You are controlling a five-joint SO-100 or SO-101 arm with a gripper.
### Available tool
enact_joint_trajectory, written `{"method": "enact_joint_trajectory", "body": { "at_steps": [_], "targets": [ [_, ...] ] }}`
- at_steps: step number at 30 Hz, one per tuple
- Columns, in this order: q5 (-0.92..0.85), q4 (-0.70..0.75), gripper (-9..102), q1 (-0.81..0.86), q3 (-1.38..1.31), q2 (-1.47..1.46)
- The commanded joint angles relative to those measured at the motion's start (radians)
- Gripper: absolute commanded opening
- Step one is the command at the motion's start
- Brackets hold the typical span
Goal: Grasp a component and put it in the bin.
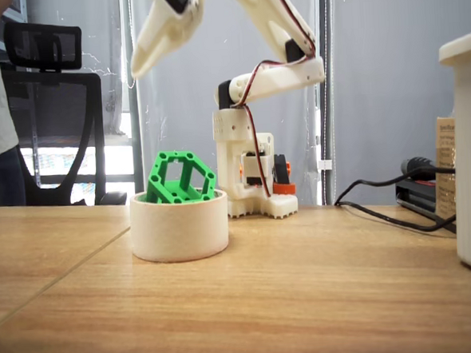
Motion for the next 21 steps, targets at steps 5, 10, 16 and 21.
{"method": "enact_joint_trajectory", "body": {
  "at_steps": [5,10,16,21],
  "targets": [
    [-0.166,-0.015,0,0.018,0.249,0.170],
    [-0.190,-0.015,0,0.018,0.364,0.233],
    [-0.186,-0.006,0,0.011,0.474,0.287],
    [-0.179,0.000,0,0.009,0.546,0.325]
  ]
}}
